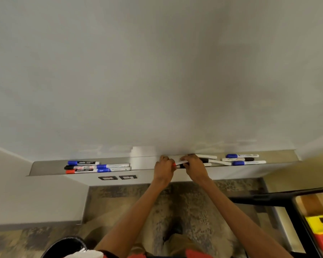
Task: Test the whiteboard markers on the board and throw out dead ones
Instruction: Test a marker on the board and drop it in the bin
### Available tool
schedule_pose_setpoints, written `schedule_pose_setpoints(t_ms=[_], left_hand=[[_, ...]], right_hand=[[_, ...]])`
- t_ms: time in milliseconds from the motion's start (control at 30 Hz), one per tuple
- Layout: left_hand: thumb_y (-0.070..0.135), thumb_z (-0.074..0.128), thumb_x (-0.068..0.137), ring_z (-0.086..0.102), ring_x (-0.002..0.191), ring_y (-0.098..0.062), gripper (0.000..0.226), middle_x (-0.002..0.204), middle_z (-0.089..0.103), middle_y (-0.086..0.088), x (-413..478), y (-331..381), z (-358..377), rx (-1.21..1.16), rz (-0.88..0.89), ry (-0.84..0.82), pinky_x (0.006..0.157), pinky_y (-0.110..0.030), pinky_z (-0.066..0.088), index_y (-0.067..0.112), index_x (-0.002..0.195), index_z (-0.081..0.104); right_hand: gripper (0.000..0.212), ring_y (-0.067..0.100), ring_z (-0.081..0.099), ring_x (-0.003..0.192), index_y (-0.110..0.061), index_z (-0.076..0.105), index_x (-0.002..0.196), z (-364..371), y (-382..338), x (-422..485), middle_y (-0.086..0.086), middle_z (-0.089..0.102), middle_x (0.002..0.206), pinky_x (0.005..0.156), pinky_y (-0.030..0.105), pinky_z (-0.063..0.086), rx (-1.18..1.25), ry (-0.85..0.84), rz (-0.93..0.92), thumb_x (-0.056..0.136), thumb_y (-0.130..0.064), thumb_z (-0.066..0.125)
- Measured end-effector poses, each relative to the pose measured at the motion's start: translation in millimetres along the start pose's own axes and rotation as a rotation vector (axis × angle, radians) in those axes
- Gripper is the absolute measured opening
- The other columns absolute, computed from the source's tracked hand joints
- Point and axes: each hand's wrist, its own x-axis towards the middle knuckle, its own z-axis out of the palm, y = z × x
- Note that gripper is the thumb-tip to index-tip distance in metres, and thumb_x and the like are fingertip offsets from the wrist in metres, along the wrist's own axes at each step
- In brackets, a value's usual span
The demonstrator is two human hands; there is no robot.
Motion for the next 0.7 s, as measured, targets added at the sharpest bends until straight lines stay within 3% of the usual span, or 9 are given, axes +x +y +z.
schedule_pose_setpoints(t_ms=[200, 367, 467, 567, 700], left_hand=[[0.021, 0.058, 0.099, 0.055, 0.101, -0.021, 0.017, 0.103, 0.066, -0.007, -0.5, -3.4, -4.3, -0.054, -0.032, -0.003, 0.089, -0.030, 0.046, 0.014, 0.101, 0.074], [0.029, 0.055, 0.101, 0.056, 0.102, -0.019, 0.023, 0.103, 0.069, -0.002, -10.1, -12.9, -20.2, -0.069, 0.055, 0.094, 0.088, -0.030, 0.043, 0.017, 0.098, 0.074], [0.030, 0.048, 0.104, 0.058, 0.102, -0.018, 0.027, 0.109, 0.070, -0.002, -17.5, -17.3, -39.6, -0.133, 0.135, 0.102, 0.087, -0.028, 0.043, 0.016, 0.108, 0.071], [0.035, 0.041, 0.106, 0.056, 0.091, -0.013, 0.035, 0.107, 0.061, -0.002, -27.3, -27.4, -63.0, -0.230, 0.159, 0.048, 0.084, -0.024, 0.046, 0.014, 0.115, 0.067], [0.031, 0.035, 0.107, 0.057, 0.097, -0.019, 0.037, 0.111, 0.055, -0.007, -43.3, -54.6, -91.5, -0.232, 0.240, -0.118, 0.093, -0.031, 0.047, 0.010, 0.122, 0.061]], right_hand=[[0.023, 0.022, 0.062, 0.107, -0.011, 0.071, 0.114, 5.5, -1.3, 1.5, 0.006, 0.069, 0.113, 0.096, 0.028, 0.046, 0.027, -0.007, -0.057, 0.091, -0.009, 0.066], [0.025, 0.021, 0.061, 0.108, -0.017, 0.072, 0.111, 9.1, -11.1, -1.6, 0.001, 0.072, 0.109, 0.098, 0.036, 0.043, -0.089, 0.093, -0.220, 0.086, -0.020, 0.072], [0.020, 0.022, 0.066, 0.095, -0.018, 0.073, 0.104, 8.7, -32.5, -2.1, -0.001, 0.074, 0.100, 0.093, 0.039, 0.045, -0.171, 0.165, -0.355, 0.084, -0.020, 0.073], [0.025, 0.020, 0.065, 0.094, -0.017, 0.069, 0.112, 4.7, -54.7, -4.6, 0.002, 0.073, 0.105, 0.090, 0.033, 0.045, -0.144, 0.139, -0.425, 0.096, -0.030, 0.057], [0.061, 0.018, 0.065, 0.089, -0.017, 0.068, 0.115, 4.5, -79.5, -13.9, 0.002, 0.071, 0.102, 0.077, 0.027, 0.045, -0.197, 0.141, -0.547, 0.101, -0.056, 0.023]])
